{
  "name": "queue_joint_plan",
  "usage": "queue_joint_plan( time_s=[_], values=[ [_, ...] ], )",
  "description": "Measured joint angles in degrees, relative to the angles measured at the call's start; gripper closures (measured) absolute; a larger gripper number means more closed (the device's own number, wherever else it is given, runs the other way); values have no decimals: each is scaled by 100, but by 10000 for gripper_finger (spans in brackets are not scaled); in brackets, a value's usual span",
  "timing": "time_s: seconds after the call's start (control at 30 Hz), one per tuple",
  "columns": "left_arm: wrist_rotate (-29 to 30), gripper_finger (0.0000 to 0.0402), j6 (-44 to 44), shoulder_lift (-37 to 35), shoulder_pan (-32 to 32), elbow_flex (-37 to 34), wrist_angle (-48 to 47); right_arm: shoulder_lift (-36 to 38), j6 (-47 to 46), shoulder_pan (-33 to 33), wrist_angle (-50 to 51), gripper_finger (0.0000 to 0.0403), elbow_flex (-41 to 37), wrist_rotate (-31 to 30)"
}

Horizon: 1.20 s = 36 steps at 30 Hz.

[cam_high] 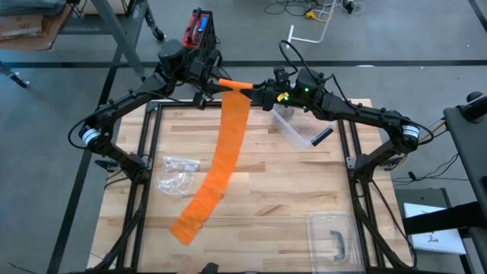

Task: Roll bandage
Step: Roll the orange bandage on the table

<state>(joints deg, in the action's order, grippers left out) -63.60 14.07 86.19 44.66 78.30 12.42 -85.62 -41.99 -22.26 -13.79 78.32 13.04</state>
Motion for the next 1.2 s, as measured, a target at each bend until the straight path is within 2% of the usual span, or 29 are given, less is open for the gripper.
queue_joint_plan(
  time_s=[0.2, 0.37, 0.67, 1.07, 1.2],
  values=[
    [-653, 336, -389, 0, 126, 67, -100, 0, 126, 0, 30, 137, 0, 0],
    [-752, 344, -343, 0, 274, 368, -439, 0, 216, 0, 13, 131, 0, -11],
    [-734, 340, 868, -2, 311, 747, -1867, -1, 225, 0, -25, 110, 0, -105],
    [-570, 338, 1930, -2, 331, 761, -2414, -540, -56, 63, -901, 107, 0, -57],
    [-187, 335, 2394, -2, 331, 758, -2692, -614, -209, 63, -1051, 121, 0, -83]
  ],
)
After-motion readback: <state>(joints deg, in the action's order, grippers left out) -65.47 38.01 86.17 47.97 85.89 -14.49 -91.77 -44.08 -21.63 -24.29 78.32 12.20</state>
